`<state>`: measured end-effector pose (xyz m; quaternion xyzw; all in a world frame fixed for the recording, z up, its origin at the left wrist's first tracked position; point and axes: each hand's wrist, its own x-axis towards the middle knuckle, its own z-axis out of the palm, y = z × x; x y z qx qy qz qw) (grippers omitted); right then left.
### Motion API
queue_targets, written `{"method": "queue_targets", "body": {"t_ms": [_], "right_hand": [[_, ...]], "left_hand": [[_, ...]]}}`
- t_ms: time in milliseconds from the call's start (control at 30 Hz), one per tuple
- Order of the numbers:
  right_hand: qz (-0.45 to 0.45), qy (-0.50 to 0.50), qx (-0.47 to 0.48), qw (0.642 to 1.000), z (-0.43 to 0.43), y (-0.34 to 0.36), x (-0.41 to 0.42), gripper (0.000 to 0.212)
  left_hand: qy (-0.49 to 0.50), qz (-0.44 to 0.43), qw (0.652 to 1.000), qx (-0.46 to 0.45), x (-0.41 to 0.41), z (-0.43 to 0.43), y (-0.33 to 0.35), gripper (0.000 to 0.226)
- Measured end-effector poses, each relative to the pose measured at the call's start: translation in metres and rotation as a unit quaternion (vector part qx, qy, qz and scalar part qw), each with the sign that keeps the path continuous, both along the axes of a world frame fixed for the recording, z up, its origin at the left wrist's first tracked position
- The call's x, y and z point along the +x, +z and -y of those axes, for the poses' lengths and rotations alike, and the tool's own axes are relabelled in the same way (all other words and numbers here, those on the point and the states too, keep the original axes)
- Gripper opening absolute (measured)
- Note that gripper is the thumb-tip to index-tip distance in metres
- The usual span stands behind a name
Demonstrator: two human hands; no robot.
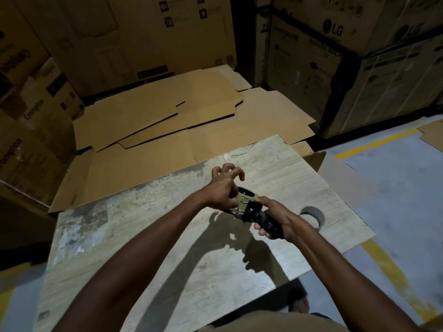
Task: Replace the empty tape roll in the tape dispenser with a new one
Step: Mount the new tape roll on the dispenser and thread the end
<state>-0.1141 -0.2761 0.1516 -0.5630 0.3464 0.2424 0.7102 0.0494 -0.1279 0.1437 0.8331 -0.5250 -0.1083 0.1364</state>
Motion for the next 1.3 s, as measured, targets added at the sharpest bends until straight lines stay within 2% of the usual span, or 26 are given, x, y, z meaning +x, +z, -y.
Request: {"method": "queue_targets", "body": {"t_ms": [267, 400, 467, 633, 767, 900, 1033, 1167, 1300], "right_hand": [[-0.024, 0.014, 0.029, 0.999, 0.007, -0.012, -0.006, 0.058], [-0.035, -0.021, 0.038, 0.998, 0.015, -0.026, -0.005, 0.057], [-0.043, -0.035, 0.045, 0.997, 0.024, -0.035, -0.007, 0.058], [-0.054, -0.024, 0.042, 0.997, 0.031, -0.038, -0.008, 0.058], [-0.054, -0.030, 0.043, 0.997, 0.032, -0.039, -0.006, 0.058], [-0.052, -0.046, 0.058, 0.996, 0.031, -0.042, -0.002, 0.061], [-0.045, -0.048, 0.062, 0.996, 0.030, -0.044, -0.001, 0.061], [-0.036, -0.050, 0.055, 0.997, 0.026, -0.045, -0.003, 0.059], [-0.026, -0.063, 0.056, 0.996, 0.024, -0.046, -0.003, 0.058]], "left_hand": [[-0.078, -0.047, 0.995, 0.051, -0.001, 0.001, -0.005, 0.017], [-0.034, -0.151, 0.987, 0.039, -0.004, -0.003, 0.007, 0.052], [-0.018, -0.174, 0.984, 0.025, 0.004, -0.010, 0.010, 0.062], [0.022, -0.203, 0.979, 0.010, 0.008, -0.014, 0.003, 0.052], [0.042, -0.207, 0.977, 0.015, 0.009, -0.020, -0.005, 0.010], [0.118, -0.300, 0.946, -0.042, 0.005, -0.025, -0.016, 0.026], [0.151, -0.253, 0.954, -0.060, 0.004, -0.028, -0.025, 0.020], [0.198, -0.121, 0.969, -0.081, -0.016, -0.026, -0.041, 0.017], [0.290, -0.083, 0.938, -0.172, -0.048, -0.013, -0.061, 0.015]]}}
